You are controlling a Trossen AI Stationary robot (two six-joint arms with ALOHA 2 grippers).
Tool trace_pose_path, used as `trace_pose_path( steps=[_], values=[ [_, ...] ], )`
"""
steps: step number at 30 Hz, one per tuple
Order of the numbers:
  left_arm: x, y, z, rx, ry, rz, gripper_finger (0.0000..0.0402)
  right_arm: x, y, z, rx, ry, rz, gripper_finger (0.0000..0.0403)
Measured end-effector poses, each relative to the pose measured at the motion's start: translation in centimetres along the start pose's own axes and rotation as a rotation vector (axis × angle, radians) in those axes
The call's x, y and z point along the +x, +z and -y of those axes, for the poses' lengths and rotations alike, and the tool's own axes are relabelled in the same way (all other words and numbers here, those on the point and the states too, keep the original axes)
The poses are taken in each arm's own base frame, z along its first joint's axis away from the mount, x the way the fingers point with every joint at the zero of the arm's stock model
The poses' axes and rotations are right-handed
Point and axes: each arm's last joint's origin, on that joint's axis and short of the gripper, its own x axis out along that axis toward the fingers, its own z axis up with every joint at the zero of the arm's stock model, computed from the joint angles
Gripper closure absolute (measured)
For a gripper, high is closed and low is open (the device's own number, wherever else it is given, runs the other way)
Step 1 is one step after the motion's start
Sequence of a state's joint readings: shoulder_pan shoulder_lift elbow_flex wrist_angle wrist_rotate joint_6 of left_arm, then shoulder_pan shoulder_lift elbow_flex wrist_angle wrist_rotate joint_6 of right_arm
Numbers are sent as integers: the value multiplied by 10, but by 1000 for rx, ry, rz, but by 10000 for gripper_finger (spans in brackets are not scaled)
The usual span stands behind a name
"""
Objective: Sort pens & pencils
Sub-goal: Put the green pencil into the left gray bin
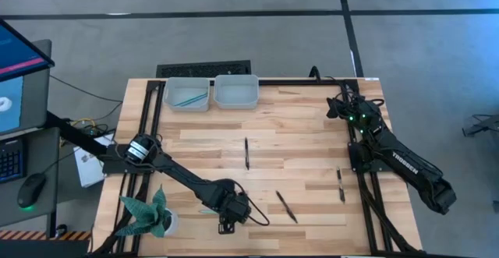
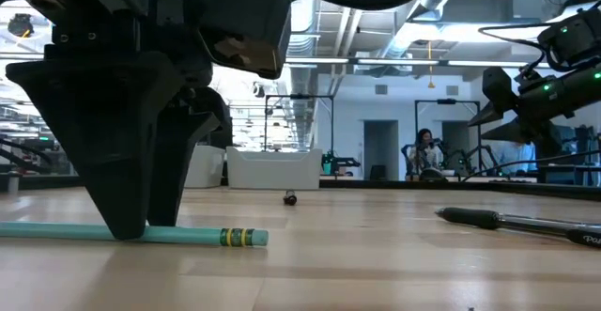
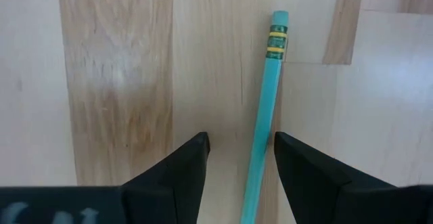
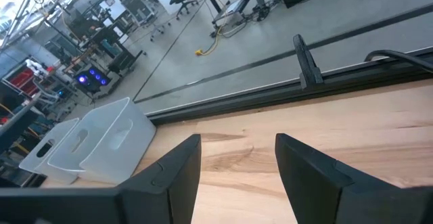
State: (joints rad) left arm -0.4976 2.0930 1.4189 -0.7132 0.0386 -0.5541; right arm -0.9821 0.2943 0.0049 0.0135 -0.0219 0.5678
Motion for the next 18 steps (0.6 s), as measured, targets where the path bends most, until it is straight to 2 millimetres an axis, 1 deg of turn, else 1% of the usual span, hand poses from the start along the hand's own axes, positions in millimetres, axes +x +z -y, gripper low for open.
trace_pose_path(
  steps=[5, 13, 18],
  values=[
    [0, -2, -1, -8, 28, -12, 240, 0, 0, 0, 0, 0, 0, 191],
    [0, -1, -1, -17, 18, -5, 310, 0, 0, 0, 0, 0, 0, 191],
    [0, -2, -2, -21, 36, -11, 331, 0, 0, 0, 0, 0, 0, 191]
  ],
)
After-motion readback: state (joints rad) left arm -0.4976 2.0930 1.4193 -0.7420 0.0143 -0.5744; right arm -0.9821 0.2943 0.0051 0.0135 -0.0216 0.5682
